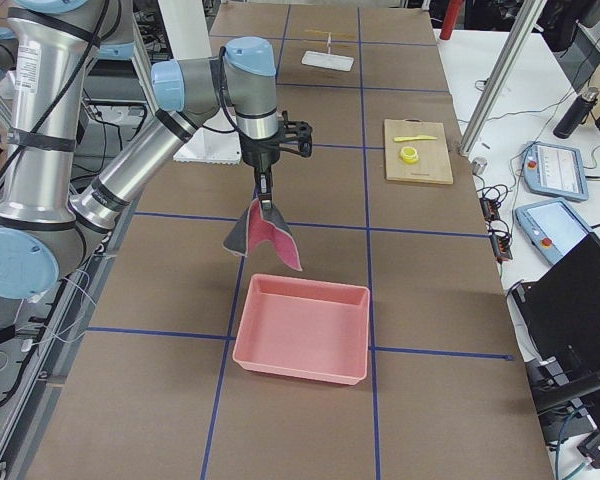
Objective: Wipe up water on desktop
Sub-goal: 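Lower the cloth into the pink bin with the right gripper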
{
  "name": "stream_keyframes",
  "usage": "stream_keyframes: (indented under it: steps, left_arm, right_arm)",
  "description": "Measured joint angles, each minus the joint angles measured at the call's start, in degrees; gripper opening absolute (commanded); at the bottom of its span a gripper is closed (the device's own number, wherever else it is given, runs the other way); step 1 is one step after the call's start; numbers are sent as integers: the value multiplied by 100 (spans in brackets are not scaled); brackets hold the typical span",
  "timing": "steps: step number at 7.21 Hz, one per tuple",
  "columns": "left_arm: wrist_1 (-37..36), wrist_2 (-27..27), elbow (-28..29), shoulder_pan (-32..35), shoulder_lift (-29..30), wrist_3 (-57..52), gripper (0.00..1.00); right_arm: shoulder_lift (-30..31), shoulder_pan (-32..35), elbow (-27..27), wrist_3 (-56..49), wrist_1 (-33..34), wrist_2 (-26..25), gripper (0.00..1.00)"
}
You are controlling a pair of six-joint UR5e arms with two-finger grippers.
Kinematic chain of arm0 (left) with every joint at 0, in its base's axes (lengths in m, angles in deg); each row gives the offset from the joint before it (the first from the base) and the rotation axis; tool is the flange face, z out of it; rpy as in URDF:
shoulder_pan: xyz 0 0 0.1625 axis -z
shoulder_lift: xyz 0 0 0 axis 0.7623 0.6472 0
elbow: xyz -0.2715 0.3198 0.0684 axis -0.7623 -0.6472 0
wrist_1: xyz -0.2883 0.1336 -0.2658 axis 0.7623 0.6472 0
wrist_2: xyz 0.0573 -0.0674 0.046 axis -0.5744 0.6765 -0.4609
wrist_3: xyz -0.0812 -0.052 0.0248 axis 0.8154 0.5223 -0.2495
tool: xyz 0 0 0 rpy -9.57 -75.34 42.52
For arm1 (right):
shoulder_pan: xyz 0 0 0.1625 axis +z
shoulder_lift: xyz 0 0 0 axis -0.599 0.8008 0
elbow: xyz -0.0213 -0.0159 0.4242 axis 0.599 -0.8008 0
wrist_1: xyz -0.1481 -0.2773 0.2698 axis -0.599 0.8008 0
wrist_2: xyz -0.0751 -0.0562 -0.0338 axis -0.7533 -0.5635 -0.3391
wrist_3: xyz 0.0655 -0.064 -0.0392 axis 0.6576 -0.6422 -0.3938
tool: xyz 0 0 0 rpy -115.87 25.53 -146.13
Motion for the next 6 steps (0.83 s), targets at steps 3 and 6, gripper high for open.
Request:
stream_keyframes:
  steps: [3, 6]
  left_arm:
    - [3, 1, -1, 0, 0, 0, 99]
    - [9, -1, -6, 0, 0, 0, 99]
  right_arm:
    - [645, 718, -1149, -1000, -1305, 242, 0]
    - [1333, 959, -2303, -1047, -3200, 494, 0]
